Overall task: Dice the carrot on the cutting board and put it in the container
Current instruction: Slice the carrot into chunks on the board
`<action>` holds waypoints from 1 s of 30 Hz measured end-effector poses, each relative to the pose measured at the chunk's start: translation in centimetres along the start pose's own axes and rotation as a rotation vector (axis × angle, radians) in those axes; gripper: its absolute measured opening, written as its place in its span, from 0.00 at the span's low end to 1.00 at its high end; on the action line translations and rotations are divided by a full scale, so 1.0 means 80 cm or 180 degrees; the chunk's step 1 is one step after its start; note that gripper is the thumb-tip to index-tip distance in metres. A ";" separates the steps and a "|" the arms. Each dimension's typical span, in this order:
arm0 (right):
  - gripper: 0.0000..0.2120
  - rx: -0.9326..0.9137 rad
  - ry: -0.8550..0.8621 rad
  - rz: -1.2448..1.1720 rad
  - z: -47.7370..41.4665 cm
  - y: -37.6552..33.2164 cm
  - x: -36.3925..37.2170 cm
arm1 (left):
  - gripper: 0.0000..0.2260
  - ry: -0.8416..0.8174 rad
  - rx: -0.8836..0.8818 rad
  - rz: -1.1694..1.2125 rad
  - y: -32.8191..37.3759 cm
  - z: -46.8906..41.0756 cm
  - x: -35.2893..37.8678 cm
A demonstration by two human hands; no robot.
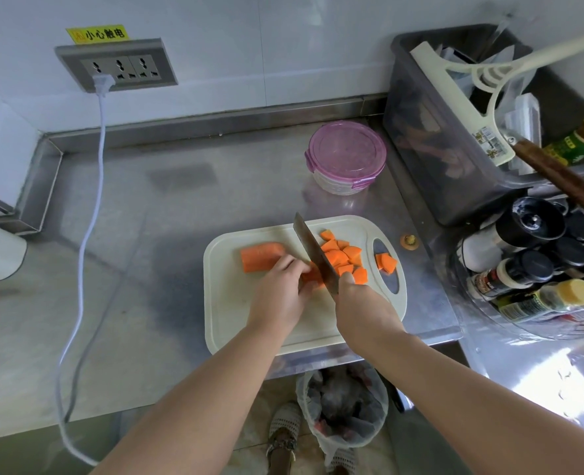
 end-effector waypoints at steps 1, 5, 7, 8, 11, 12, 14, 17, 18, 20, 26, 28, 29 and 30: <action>0.15 0.0024 -0.0008 0.0050 -0.002 0.000 0.003 | 0.08 0.0012 0.0005 -0.0001 0.000 0.000 0.000; 0.26 0.0135 -0.0084 0.0117 -0.008 0.004 0.012 | 0.08 0.0037 0.0034 -0.0025 0.000 0.001 0.000; 0.19 0.0152 -0.0114 0.0060 -0.010 0.007 0.011 | 0.08 0.0036 0.0044 -0.0033 0.000 0.001 0.000; 0.15 0.0181 -0.0135 -0.0069 -0.010 0.009 0.007 | 0.08 0.0043 0.0052 -0.0034 0.000 0.001 0.000; 0.15 0.0182 -0.0184 -0.0393 -0.006 0.012 -0.004 | 0.08 0.0138 0.0087 -0.0109 0.001 0.004 -0.002; 0.14 0.0149 -0.0118 -0.0404 -0.005 0.013 -0.007 | 0.08 0.0166 0.0105 -0.0142 0.001 0.005 -0.003; 0.13 0.0073 0.0130 -0.0329 -0.001 0.014 -0.015 | 0.10 0.0175 0.0132 -0.0133 0.000 0.007 -0.002; 0.11 0.0064 0.0315 -0.0131 0.005 0.016 -0.022 | 0.10 0.0145 0.0140 -0.0066 -0.001 0.005 -0.002; 0.11 0.0080 0.0358 -0.0197 0.008 0.017 -0.023 | 0.10 0.0113 0.0118 -0.0030 -0.002 0.004 -0.001; 0.13 0.0034 0.0319 -0.0187 0.014 0.016 -0.021 | 0.09 0.0056 0.0052 0.0052 -0.004 0.002 0.000; 0.12 -0.0247 0.0178 -0.0106 0.026 0.002 -0.017 | 0.08 0.0099 0.0012 0.0148 -0.001 0.003 -0.002; 0.11 -0.0264 0.0166 -0.0092 0.026 0.000 -0.015 | 0.07 0.0111 0.0042 0.0125 -0.001 0.003 -0.003; 0.11 -0.0275 0.0156 -0.0090 0.026 0.000 -0.014 | 0.06 0.0115 0.0045 0.0114 -0.001 0.003 -0.003; 0.11 -0.0280 0.0138 -0.0075 0.026 0.000 -0.013 | 0.06 0.0113 0.0038 0.0112 0.000 0.003 -0.004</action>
Point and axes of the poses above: each hand's wrist, its own z-axis away from the middle knuckle, its own x-axis out of the palm, y = z × x, the point moved 5 cm from there along -z, towards the middle knuckle, and after that the axes turned 15 degrees about -z, right-handed, at the moved point
